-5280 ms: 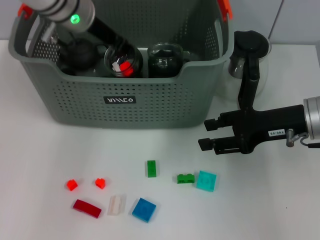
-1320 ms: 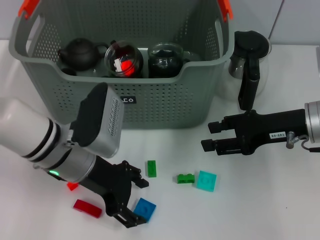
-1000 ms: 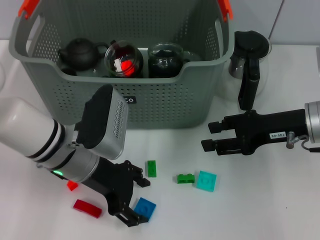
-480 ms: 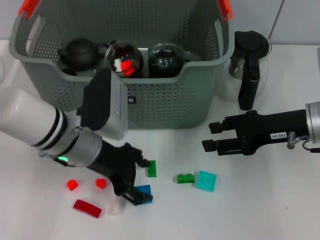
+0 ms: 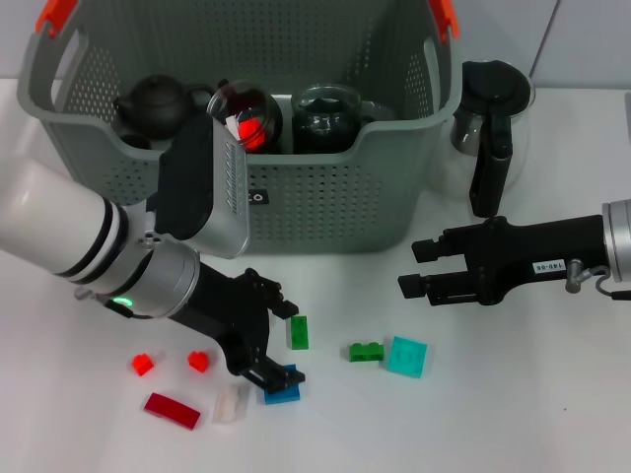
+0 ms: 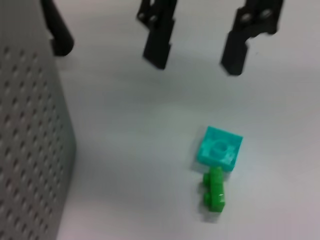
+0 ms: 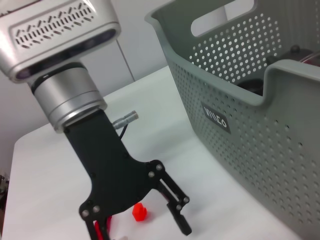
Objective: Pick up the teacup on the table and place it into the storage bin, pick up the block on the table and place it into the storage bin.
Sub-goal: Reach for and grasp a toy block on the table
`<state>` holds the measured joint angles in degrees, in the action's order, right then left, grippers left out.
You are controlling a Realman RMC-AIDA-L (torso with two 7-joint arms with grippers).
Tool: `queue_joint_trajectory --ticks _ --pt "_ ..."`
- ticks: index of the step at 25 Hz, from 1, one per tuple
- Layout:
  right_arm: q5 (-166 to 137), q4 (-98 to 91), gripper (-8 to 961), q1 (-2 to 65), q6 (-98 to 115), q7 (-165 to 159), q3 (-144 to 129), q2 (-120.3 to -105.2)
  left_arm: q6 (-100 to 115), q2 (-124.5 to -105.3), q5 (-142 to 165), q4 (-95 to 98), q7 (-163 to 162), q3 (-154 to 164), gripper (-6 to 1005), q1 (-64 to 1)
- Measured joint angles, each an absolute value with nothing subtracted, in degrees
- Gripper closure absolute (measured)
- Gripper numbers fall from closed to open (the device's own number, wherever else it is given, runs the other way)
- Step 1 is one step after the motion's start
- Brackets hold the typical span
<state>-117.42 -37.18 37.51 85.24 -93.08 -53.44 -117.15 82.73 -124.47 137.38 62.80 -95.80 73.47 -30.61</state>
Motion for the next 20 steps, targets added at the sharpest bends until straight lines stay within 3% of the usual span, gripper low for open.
queue_joint_trajectory --ticks 20 --pt "-117.42 -37.18 309 37.64 84.73 -92.85 -53.35 -117.07 82.44 -124.72 137.42 60.64 -95.19 75.54 247 -30.07"
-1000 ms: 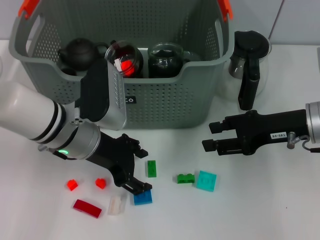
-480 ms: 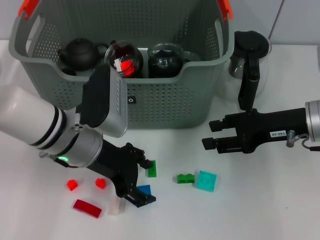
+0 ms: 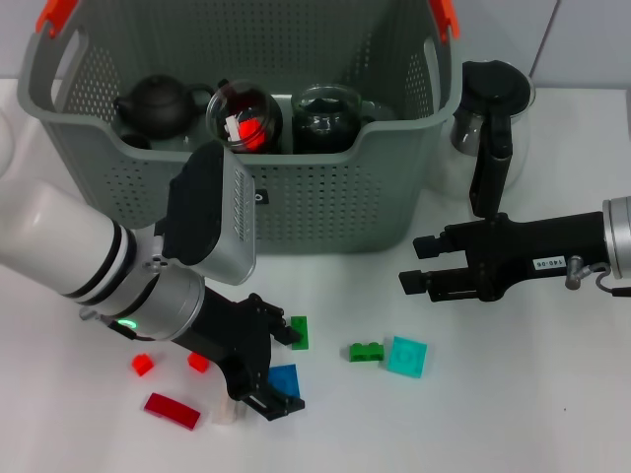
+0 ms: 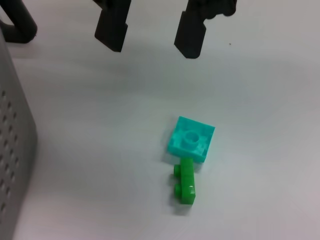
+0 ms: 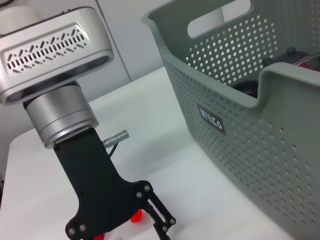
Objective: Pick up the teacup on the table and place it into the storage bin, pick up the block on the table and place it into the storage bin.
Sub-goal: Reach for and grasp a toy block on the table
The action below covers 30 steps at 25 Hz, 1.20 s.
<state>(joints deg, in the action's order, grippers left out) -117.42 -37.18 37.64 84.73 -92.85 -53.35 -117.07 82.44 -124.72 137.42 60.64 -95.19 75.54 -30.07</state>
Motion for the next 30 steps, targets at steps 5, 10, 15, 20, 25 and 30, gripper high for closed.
queue_joint_trajectory --ticks 5,10,15,20,25,30 --pt "-117.42 -37.18 309 37.53 84.72 -92.87 -53.35 -117.07 80.86 -124.72 137.98 59.57 -95.18 76.01 257 -30.17" --pt "-117.42 -37.18 309 37.46 84.72 -92.94 -53.35 -117.07 79.29 -124.66 138.78 58.20 -95.25 76.20 266 -30.54" --pt "-117.42 -37.18 309 37.44 84.72 -93.04 -53.35 -117.07 78.59 -124.63 139.38 58.80 -95.62 75.17 275 -30.49" --pt "-117.42 -37.18 309 37.44 84.75 -93.07 -53.35 -117.07 78.24 -124.33 139.59 60.25 -95.65 72.83 285 -30.44" --pt "-117.42 -37.18 309 37.44 84.83 -93.08 -53.35 -117.07 80.11 -124.38 139.58 62.26 -95.75 72.24 294 -30.26" --pt "-117.42 -37.22 309 37.54 84.55 -93.08 -53.35 -117.07 80.89 -124.66 139.41 62.56 -95.96 73.15 303 -29.89"
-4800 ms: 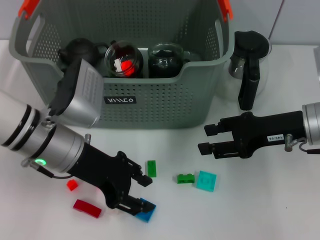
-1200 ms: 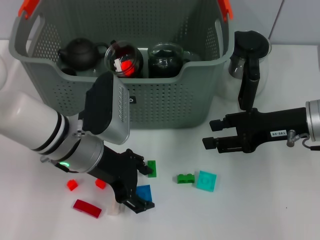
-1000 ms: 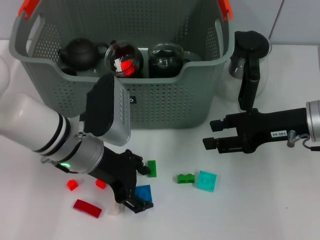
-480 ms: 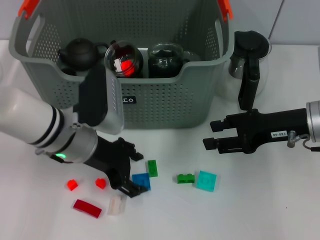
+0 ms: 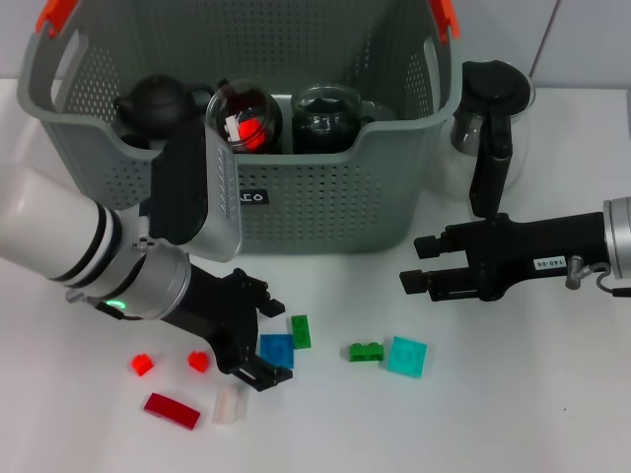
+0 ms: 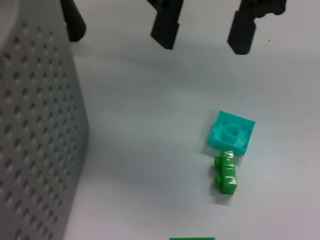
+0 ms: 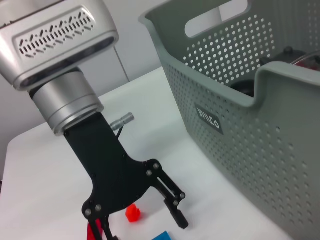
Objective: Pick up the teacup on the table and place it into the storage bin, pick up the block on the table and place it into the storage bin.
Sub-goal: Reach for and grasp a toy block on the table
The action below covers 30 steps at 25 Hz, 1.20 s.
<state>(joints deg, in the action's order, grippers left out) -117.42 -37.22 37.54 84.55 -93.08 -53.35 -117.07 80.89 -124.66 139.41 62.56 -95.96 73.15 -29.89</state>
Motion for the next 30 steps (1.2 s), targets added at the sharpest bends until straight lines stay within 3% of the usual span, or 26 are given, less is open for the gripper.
queue_joint_trajectory --ticks 17,22,30 --pt "-117.42 -37.32 310 38.03 84.28 -92.56 -53.35 -117.07 80.18 -124.66 139.66 60.91 -96.24 73.30 335 -29.94" --pt "-117.42 -37.23 310 38.04 84.28 -92.55 -53.35 -117.07 79.33 -124.74 139.67 60.76 -96.19 73.37 521 -29.81" --pt "-117.42 -37.18 311 37.73 84.28 -92.54 -53.35 -117.07 79.02 -124.72 139.66 60.64 -96.25 73.48 518 -29.79"
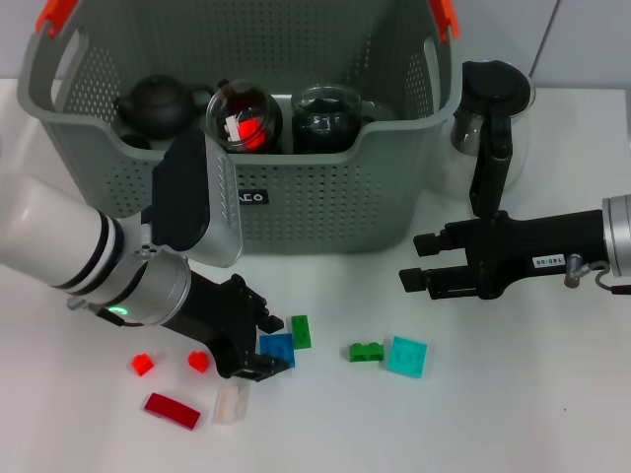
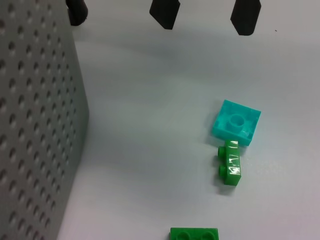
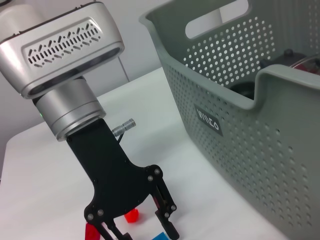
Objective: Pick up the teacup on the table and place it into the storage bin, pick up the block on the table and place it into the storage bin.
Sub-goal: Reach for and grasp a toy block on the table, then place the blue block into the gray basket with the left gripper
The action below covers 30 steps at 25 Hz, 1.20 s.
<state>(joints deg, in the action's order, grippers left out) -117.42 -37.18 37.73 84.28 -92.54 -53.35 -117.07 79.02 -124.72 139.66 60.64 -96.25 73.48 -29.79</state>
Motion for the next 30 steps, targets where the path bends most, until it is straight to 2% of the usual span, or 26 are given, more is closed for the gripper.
queue_joint_trajectory --ticks 11,30 --pt "-117.42 -37.17 312 37.79 84.25 -92.46 -53.35 -117.07 77.67 -124.63 139.70 59.15 -96.27 74.95 513 -30.33" --pt "-117.42 -37.18 310 38.05 84.00 -92.45 -53.43 -116.98 80.64 -124.25 142.33 59.50 -101.03 74.58 602 -32.11"
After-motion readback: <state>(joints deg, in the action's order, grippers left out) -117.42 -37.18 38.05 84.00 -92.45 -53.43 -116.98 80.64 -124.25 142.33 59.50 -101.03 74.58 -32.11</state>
